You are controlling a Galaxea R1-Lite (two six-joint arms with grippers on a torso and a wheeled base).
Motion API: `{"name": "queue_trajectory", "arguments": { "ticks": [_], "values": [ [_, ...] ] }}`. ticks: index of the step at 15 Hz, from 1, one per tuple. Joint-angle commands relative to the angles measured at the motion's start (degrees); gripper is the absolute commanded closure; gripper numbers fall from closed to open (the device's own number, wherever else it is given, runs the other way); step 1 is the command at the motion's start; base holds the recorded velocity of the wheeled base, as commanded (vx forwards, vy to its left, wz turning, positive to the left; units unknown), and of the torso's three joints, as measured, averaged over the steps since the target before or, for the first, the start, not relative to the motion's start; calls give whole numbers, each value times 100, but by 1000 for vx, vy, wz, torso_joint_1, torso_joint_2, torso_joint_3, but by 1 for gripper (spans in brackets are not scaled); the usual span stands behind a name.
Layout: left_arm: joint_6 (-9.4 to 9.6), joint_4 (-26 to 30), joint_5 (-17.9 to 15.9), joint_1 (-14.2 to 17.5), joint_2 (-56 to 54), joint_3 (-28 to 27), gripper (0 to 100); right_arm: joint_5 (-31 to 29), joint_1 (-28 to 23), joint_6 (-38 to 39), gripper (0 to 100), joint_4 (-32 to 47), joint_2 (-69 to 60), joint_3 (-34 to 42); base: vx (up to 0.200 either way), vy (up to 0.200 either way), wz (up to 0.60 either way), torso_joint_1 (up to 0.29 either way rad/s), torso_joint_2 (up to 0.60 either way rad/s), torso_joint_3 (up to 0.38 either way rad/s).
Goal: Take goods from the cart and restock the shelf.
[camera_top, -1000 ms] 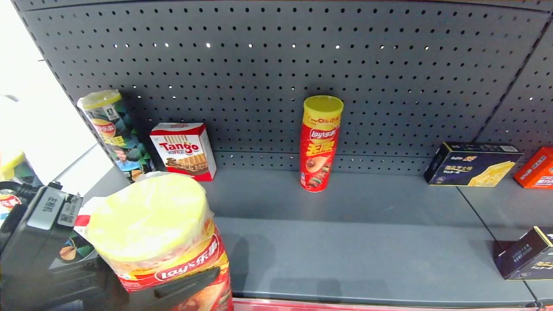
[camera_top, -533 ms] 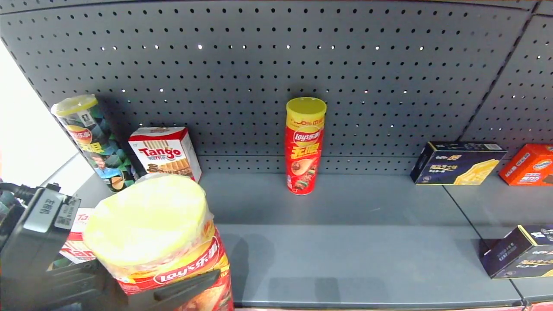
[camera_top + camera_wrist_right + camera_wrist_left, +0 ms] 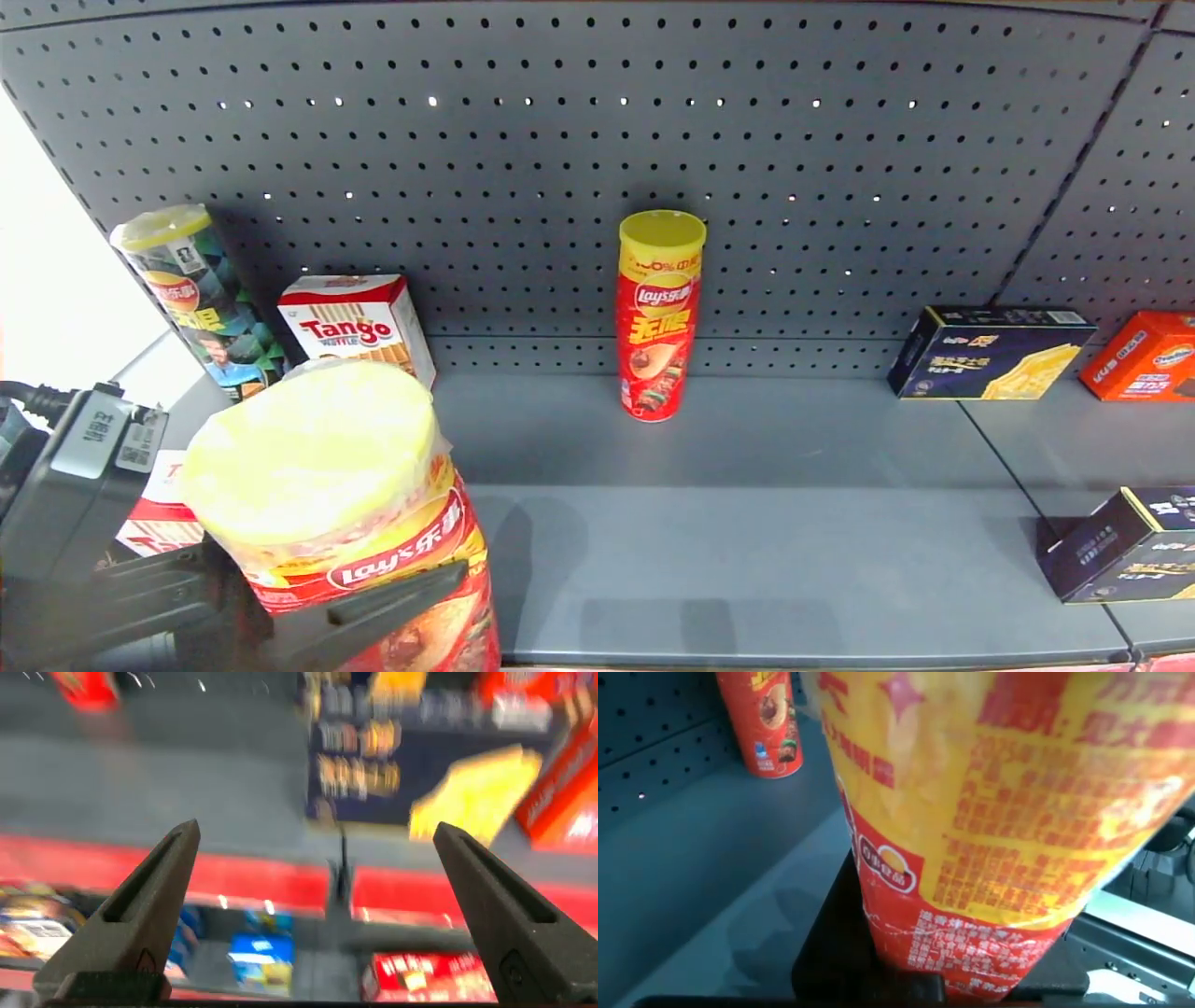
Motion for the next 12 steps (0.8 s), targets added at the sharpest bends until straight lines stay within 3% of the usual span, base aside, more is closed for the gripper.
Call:
{"name": "queue_trajectory", "arguments": {
  "ticks": [1,4,5,10,12],
  "values": [
    [5,12,6,-12,13,58,100,380,86,144,0,8,1754,-1293,0,0,0,0,0,0],
    [14,12,50,-3,-14,58,100,811,499,135,0,-273,2298,-1468,0,0,0,0,0,0],
    [14,12,120,-21,-58,6,100,863,833,-76,0,-370,2764,-1838,0,0,0,0,0,0],
    [-3,39,120,32,-172,-179,100,872,1439,-560,0,-844,4443,-2479,0,0,0,0,0,0],
    [-12,39,120,23,-189,-188,100,855,1756,-568,0,-1495,4988,-2479,0,0,0,0,0,0]
  ]
}}
